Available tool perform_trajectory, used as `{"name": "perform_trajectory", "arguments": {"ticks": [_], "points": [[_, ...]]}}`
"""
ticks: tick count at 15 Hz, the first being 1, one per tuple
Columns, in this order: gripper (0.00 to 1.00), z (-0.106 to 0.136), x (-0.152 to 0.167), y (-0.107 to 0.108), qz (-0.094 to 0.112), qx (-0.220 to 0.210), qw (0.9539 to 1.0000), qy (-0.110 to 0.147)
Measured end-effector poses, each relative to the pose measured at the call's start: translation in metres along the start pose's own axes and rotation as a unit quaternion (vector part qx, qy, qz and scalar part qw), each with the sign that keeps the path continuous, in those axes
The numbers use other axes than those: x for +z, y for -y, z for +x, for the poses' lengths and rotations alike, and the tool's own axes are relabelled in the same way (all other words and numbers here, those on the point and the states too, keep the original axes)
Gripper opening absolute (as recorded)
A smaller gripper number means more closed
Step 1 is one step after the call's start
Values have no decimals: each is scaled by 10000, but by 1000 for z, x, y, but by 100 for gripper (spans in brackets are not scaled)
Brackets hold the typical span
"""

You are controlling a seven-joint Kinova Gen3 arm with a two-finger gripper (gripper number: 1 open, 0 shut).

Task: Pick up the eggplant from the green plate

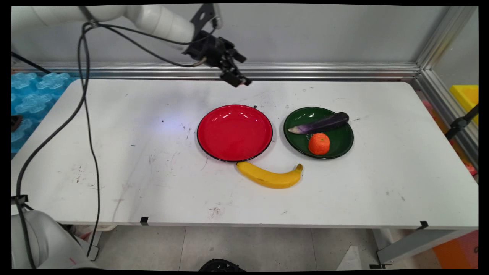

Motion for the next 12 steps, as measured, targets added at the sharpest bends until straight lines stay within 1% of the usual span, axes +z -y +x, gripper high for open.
{"name": "perform_trajectory", "arguments": {"ticks": [2, 6, 10, 12], "points": [[100, 14, 13, -7, -88, -22, 9999, -75], [100, 47, 52, -26, -266, -86, 9993, -237], [100, 69, 91, -44, -372, -82, 9987, -331], [100, 77, 110, -53, -389, -64, 9986, -365]]}}
